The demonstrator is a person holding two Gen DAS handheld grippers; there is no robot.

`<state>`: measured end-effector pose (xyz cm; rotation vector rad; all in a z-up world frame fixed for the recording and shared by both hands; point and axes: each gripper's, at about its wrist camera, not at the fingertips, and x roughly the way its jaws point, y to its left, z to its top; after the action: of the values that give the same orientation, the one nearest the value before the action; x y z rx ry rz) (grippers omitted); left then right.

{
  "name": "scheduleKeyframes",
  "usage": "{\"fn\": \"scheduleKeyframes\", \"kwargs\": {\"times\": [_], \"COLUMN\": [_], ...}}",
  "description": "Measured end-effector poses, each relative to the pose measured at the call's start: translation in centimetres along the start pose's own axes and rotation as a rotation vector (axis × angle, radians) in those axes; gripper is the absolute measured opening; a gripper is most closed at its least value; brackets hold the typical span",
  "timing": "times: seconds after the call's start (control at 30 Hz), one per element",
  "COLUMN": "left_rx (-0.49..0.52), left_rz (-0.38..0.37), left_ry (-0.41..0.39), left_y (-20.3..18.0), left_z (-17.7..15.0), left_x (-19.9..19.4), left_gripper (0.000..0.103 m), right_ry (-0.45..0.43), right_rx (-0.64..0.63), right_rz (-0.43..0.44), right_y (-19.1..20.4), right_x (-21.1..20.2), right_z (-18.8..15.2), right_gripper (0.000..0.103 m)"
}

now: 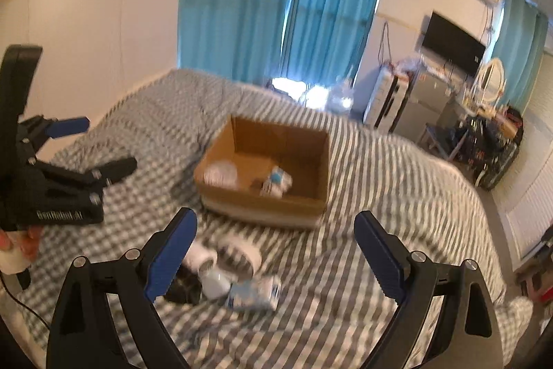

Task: Organize objects
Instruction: 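Move both grippers back toward the remaining items beside the box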

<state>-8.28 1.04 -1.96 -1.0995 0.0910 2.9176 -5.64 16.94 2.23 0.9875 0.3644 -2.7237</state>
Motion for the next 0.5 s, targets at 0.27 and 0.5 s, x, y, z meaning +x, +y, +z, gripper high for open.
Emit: {"fn": "scheduleKeyframes", "kwargs": {"times": [0.27,0.5], "left_rx": [-0.006,0.011], "left_rz": [-0.019,-0.065], "left_ry": [0.139,0.276], "left_y": [-0.5,-2.0], "left_z": [-4.5,-8.4], "left_x": [4.1,6.7], "left_gripper": [0.103,0.103], "right_ry": [0.168,0.236], "right_rx": [0.045,0.041], "right_rz": [-0.004,-0.01], "right_y": [-0.6,-0.5], "right_x": [6.3,9.1], "right_z": [-5.6,-8.4], "right_gripper": [0.093,0.093]}}
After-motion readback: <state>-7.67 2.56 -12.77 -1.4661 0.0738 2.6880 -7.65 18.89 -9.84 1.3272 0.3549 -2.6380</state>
